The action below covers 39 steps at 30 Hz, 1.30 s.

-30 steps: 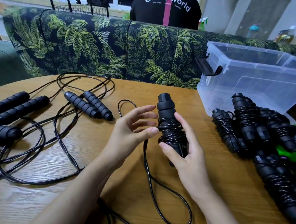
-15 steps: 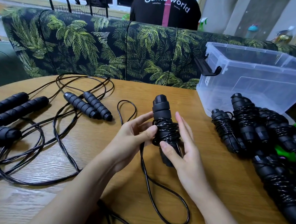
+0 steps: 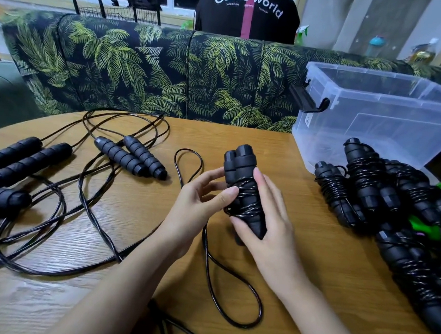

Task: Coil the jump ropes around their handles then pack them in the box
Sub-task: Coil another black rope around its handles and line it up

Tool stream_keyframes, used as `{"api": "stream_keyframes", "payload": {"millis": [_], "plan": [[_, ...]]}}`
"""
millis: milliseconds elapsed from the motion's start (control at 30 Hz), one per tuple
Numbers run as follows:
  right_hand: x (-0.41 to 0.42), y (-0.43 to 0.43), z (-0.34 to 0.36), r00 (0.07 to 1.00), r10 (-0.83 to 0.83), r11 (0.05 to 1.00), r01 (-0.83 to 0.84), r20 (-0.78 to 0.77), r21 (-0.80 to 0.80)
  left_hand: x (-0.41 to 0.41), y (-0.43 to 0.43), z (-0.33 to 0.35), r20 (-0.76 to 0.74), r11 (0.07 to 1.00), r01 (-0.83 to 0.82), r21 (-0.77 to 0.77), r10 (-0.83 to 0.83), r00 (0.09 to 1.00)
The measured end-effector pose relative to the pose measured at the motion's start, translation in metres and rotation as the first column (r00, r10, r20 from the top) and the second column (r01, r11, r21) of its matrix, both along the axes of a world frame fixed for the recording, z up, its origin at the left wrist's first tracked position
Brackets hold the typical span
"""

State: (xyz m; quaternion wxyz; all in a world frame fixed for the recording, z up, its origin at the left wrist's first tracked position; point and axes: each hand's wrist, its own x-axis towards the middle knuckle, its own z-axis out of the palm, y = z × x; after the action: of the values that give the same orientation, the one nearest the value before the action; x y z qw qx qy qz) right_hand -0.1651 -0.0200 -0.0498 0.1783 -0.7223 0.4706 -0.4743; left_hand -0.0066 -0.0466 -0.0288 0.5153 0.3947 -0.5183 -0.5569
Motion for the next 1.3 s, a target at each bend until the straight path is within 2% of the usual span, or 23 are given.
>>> {"api": "stream_keyframes", "payload": {"millis": [100,200,367,533,667,733,900,967,1067,1167,1300], "plan": [[0.003,0.002,0.000,0.979,-0.121,0.993,0.117,-0.167,-0.034,-0.003,0.002,0.000,0.026,1.000,-0.012,-0.015,0.012,1.000],[0.006,0.004,0.002,0.960,-0.208,0.976,0.191,-0.186,-0.103,-0.004,0.004,0.002,0.023,1.000,-0.018,-0.020,0.018,1.000],[0.003,0.003,0.005,0.990,-0.133,0.991,0.133,-0.050,-0.001,-0.003,0.003,0.003,0.071,0.997,-0.051,-0.049,0.054,0.996],[0.005,0.005,0.001,0.970,-0.143,0.989,0.135,-0.197,-0.056,-0.003,0.004,0.003,0.045,0.995,-0.083,-0.061,0.086,0.995],[0.001,0.002,0.004,0.999,-0.044,0.998,0.045,-0.013,0.049,0.001,0.003,0.006,0.058,0.996,-0.071,-0.055,0.074,0.996],[-0.001,0.002,0.004,1.000,-0.019,0.996,0.018,0.011,0.086,0.001,0.002,0.006,0.053,0.997,-0.067,-0.045,0.069,0.996],[0.006,0.004,0.003,0.958,-0.110,0.989,0.131,-0.266,0.063,-0.003,0.004,0.003,0.029,0.991,-0.128,-0.042,0.129,0.991],[0.010,0.006,0.004,0.934,-0.161,0.980,0.190,-0.318,0.063,-0.004,0.004,0.004,0.036,0.992,-0.125,-0.035,0.126,0.991],[0.008,0.003,0.001,0.963,-0.172,0.983,0.183,-0.208,0.031,-0.001,0.003,0.006,0.050,0.997,-0.065,-0.029,0.066,0.997],[0.002,0.000,-0.001,0.995,-0.093,0.987,0.097,-0.035,0.129,0.001,0.003,0.007,0.054,0.998,-0.040,-0.039,0.042,0.998],[0.001,0.002,0.000,0.980,-0.147,0.983,0.159,-0.131,0.091,-0.002,0.005,0.007,0.038,0.997,-0.072,-0.042,0.074,0.997]]}}
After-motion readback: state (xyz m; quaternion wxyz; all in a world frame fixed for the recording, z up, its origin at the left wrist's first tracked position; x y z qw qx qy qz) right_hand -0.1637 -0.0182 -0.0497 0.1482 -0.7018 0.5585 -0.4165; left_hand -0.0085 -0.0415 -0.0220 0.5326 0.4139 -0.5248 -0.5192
